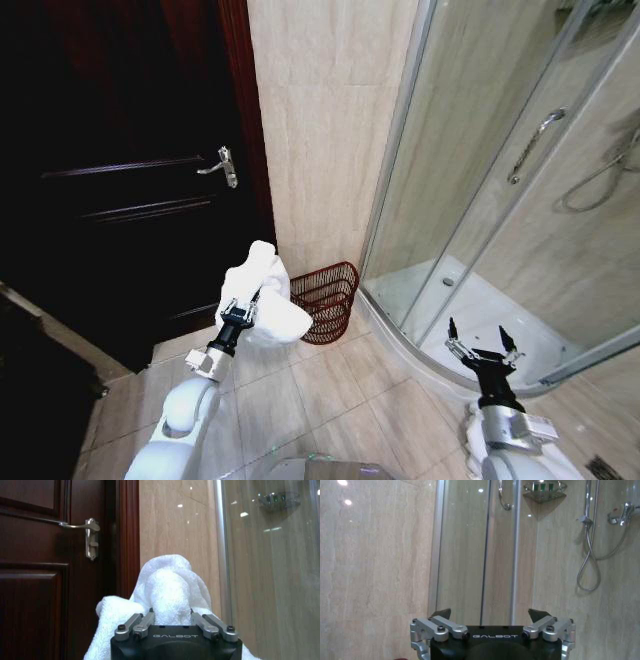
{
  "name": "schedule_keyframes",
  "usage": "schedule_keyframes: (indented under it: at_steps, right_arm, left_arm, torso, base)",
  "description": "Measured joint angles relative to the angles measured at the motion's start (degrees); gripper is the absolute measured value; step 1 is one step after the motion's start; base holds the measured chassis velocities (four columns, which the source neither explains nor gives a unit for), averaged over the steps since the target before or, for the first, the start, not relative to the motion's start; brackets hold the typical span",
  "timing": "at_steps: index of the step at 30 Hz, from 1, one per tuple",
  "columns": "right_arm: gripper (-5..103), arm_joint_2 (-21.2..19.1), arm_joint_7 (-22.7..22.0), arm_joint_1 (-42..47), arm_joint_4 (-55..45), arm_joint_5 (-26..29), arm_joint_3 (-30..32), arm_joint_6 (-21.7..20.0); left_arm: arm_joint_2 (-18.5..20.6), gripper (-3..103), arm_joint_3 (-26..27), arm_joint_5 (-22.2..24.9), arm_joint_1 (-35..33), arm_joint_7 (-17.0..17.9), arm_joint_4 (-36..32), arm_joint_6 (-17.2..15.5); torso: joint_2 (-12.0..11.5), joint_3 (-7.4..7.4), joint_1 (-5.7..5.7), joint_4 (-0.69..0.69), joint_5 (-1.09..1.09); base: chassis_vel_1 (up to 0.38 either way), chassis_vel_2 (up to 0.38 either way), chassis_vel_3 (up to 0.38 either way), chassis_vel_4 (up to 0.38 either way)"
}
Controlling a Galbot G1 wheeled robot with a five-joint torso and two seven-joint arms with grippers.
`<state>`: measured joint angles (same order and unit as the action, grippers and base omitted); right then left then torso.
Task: Discard the used towel into the hamper.
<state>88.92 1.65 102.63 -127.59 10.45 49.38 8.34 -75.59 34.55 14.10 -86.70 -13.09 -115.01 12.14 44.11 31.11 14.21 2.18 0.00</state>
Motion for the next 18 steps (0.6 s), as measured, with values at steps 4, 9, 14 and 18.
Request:
schedule_keyframes:
  at_steps: [4,9,14,18]
  right_arm:
    - [100,-0.1,0.2,0.2,0.3,0.4,0.1,0.6]
    - [100,-0.1,0.2,0.5,0.6,0.5,0.0,1.5]
    - [100,-0.3,0.2,1.1,0.6,0.9,0.2,2.0]
    - [100,-0.4,0.2,1.3,0.6,1.0,0.3,2.4]
  left_arm:
    - [-0.3,23,0.0,-0.6,-1.1,0.0,-0.8,0.0]
    - [-0.6,23,0.2,-1.1,-2.3,0.0,-1.7,0.1]
    - [-1.0,23,0.1,-1.7,-2.8,0.0,-2.3,0.2]
    - [-1.3,23,0.0,-2.1,-2.9,0.0,-2.4,0.2]
  torso:
    - [0.0,-0.01,-0.03,0.0,0.0]
    - [0.0,-0.02,-0.04,0.0,0.0]
    - [0.0,-0.01,-0.03,0.0,0.0]
    - [0.0,-0.01,-0.01,0.0,0.0]
  base:
    - [0.0,0.0,0.0,0.0]
    - [-0.041,0.05,0.046,-0.055]
    - [-0.148,0.141,0.137,-0.142]
    - [-0.175,0.195,0.194,-0.194]
